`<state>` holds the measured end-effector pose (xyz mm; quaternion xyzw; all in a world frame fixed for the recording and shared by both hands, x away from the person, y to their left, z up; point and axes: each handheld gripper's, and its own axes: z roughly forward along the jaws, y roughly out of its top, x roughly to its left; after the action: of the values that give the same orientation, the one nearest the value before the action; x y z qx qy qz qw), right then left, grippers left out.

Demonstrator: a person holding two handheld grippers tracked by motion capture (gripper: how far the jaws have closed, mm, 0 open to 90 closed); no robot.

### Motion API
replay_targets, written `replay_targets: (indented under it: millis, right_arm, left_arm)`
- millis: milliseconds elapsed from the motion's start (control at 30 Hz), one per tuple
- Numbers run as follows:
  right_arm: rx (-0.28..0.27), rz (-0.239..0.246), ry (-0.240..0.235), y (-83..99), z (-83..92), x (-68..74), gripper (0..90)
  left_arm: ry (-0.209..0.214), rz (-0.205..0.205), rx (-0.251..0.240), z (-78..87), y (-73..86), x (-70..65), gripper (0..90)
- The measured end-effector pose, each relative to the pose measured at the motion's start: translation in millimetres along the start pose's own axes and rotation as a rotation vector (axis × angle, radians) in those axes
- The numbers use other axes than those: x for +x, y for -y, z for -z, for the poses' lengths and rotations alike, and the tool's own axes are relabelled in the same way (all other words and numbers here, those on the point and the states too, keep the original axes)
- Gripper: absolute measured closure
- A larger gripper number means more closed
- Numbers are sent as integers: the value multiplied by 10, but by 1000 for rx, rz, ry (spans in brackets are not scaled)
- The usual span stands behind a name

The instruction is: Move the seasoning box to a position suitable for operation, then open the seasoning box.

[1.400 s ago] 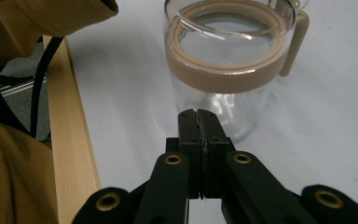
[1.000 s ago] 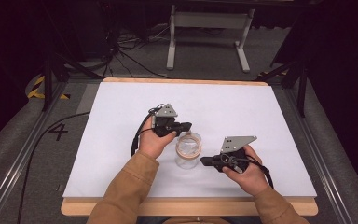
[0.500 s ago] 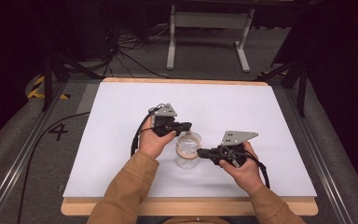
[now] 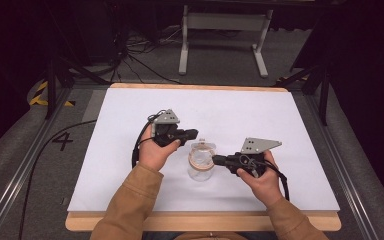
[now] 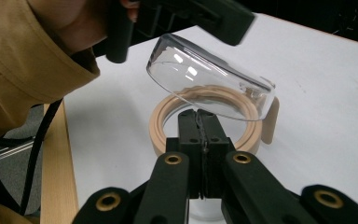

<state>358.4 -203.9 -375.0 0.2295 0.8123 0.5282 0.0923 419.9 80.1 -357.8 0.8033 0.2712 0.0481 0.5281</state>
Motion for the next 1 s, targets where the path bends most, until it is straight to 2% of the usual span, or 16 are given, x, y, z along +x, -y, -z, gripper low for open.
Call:
replay_targets:
  millis: [167,333,367,433,467,633,833,1000]
  right_arm:
    - [-14,1,-9,-50,2,-28,900]
    - [-25,12,-10,-78,-10,-47,900]
    - [-27,11,-11,-84,-11,-54,900]
    - [-35,10,-8,-99,-12,-75,900]
    - [-39,9,-9,-109,-12,-86,900]
    - [-61,4,-6,-158,-33,-173,900]
    - [-67,10,-4,-201,-60,-231,900]
    - [-76,-9,1,-230,-88,-316,900]
  left_arm:
    - [-36,14,14,240,49,-21,848]
    - [-62,26,29,387,109,2,838]
    - [-62,43,32,409,126,4,836]
    - [-66,47,56,451,159,22,830]
    - [-73,49,52,462,179,30,828]
    - [-87,90,82,566,302,65,811]
    - [-105,109,105,668,402,80,804]
    - [-112,127,121,728,492,80,795]
